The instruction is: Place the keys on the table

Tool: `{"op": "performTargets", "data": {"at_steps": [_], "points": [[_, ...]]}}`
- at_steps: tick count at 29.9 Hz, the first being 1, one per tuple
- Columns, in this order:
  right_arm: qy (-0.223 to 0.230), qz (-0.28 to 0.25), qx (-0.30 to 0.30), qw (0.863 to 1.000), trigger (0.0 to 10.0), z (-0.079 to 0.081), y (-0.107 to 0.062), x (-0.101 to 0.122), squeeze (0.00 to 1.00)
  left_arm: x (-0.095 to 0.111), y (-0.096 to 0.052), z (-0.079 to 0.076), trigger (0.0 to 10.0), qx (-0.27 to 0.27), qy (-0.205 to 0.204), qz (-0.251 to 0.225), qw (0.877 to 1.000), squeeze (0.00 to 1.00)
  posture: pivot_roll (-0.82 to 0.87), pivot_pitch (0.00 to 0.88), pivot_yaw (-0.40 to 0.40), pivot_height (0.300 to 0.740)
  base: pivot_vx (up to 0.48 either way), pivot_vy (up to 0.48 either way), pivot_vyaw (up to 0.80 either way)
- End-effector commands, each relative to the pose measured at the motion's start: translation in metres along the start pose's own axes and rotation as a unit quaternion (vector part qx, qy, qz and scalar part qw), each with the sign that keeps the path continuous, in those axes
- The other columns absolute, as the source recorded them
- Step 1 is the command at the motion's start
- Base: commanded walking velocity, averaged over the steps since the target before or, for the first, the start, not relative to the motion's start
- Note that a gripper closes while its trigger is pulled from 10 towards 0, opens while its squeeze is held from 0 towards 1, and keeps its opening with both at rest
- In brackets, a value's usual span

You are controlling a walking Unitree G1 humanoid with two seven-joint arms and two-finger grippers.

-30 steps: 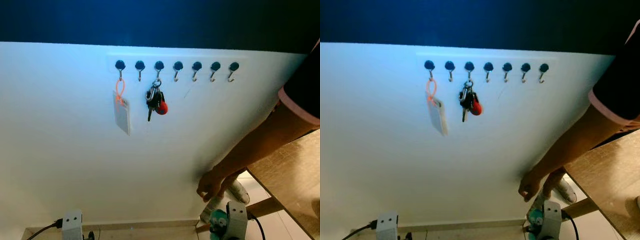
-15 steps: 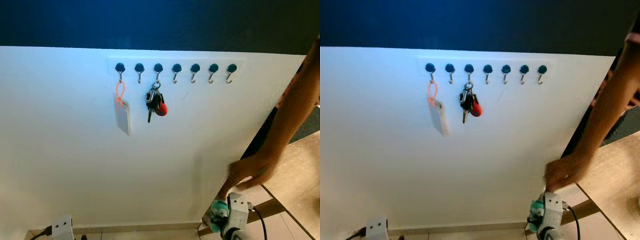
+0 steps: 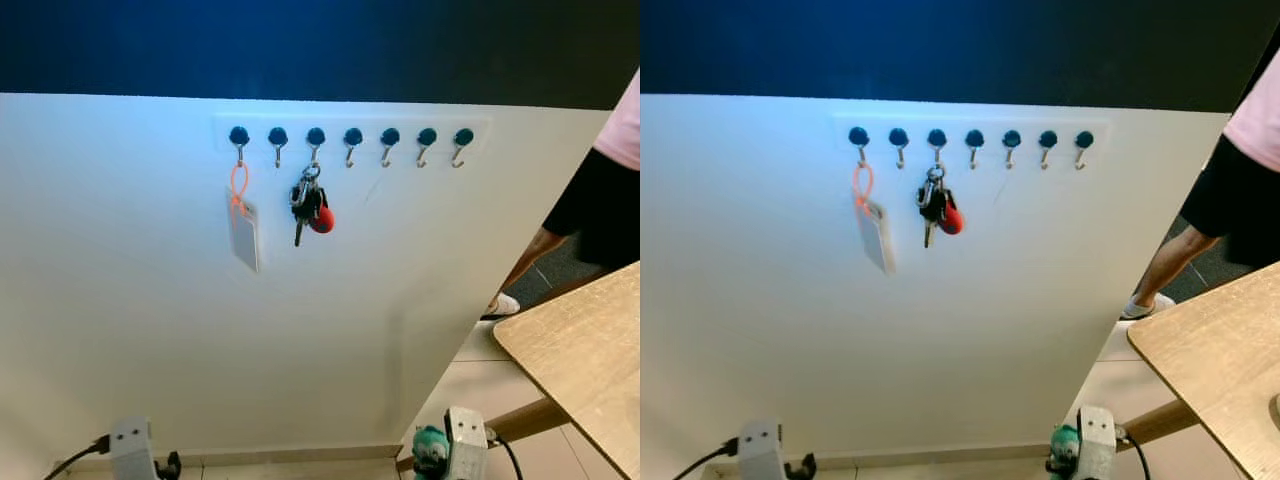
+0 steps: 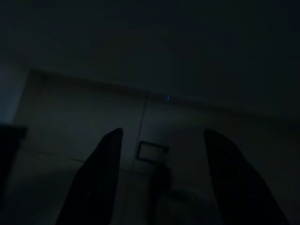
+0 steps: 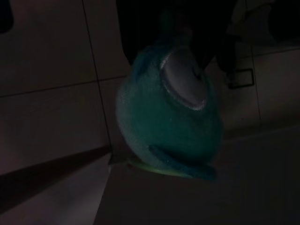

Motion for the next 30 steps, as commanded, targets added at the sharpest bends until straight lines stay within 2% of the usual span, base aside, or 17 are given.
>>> {"op": "performTargets", "data": {"at_steps": [1,3,5,9,13,16,23,26,30], "points": [[-0.007,-0.004,-0.001,1.0,10.0,-0.001,-0.001,-0.001,0.0,-0.003,-0.001,-0.009,10.0,-0.012,0.041,0.003,0.999,0.0,0.04,0.029,-0.046,0.74,0.0,0.0,0.0],[-0.011,-0.008,-0.002,1.0,10.0,-0.001,-0.001,-0.001,0.0,-0.004,-0.002,-0.01,10.0,-0.007,0.033,0.002,0.999,0.0,0.04,0.031,-0.048,0.74,0.0,0.0,0.0],[-0.013,-0.011,-0.002,1.0,10.0,-0.001,-0.002,-0.001,0.0,-0.003,-0.002,-0.008,10.0,0.003,0.009,-0.003,1.0,0.0,0.05,0.032,-0.048,0.74,0.0,0.0,0.0],[-0.007,-0.008,-0.001,1.0,10.0,-0.004,-0.003,-0.003,0.0,0.0,-0.002,-0.008,10.0,0.002,-0.003,-0.016,1.0,0.0,0.05,0.035,-0.05,0.74,0.0,0.0,0.0],[-0.039,-0.011,0.026,0.999,10.0,-0.005,-0.004,0.0,0.0,0.001,-0.002,-0.007,10.0,0.014,-0.014,-0.016,1.0,0.0,0.06,0.053,-0.063,0.74,0.0,0.0,0.0],[-0.045,-0.019,0.029,0.998,10.0,-0.007,-0.005,0.002,0.0,0.003,-0.002,-0.006,10.0,0.022,-0.026,-0.029,0.999,0.0,0.06,0.058,-0.055,0.74,0.0,0.0,0.0],[-0.052,-0.005,0.033,0.998,10.0,-0.004,-0.005,-0.005,0.0,0.005,-0.003,-0.007,10.0,0.013,-0.012,-0.037,0.999,0.0,0.06,0.046,-0.048,0.74,0.0,0.0,0.0],[-0.073,0.01,0.031,0.997,10.0,0.004,-0.004,-0.013,0.0,0.004,-0.002,-0.008,10.0,0.006,0.004,-0.033,0.999,0.0,0.06,0.03,-0.039,0.74,0.0,0.0,0.0],[-0.092,0.004,0.021,0.996,10.0,0.005,-0.003,-0.011,0.0,0.005,-0.002,-0.012,10.0,-0.002,0.017,-0.034,0.999,0.0,0.05,0.031,-0.038,0.74,0.0,0.0,0.0]]}}
Point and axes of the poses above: a point about 5 cm out from each wrist's last joint towards the gripper, its own y axis pointing out of the wrist towards the gripper, its own x axis along the axis of the wrist's last joint, z = x × y, the point moved 1 cm from there along y, pointing out of the wrist towards the gripper, and after that the axes turned 12 degrees about y, right-handed, at the moved point
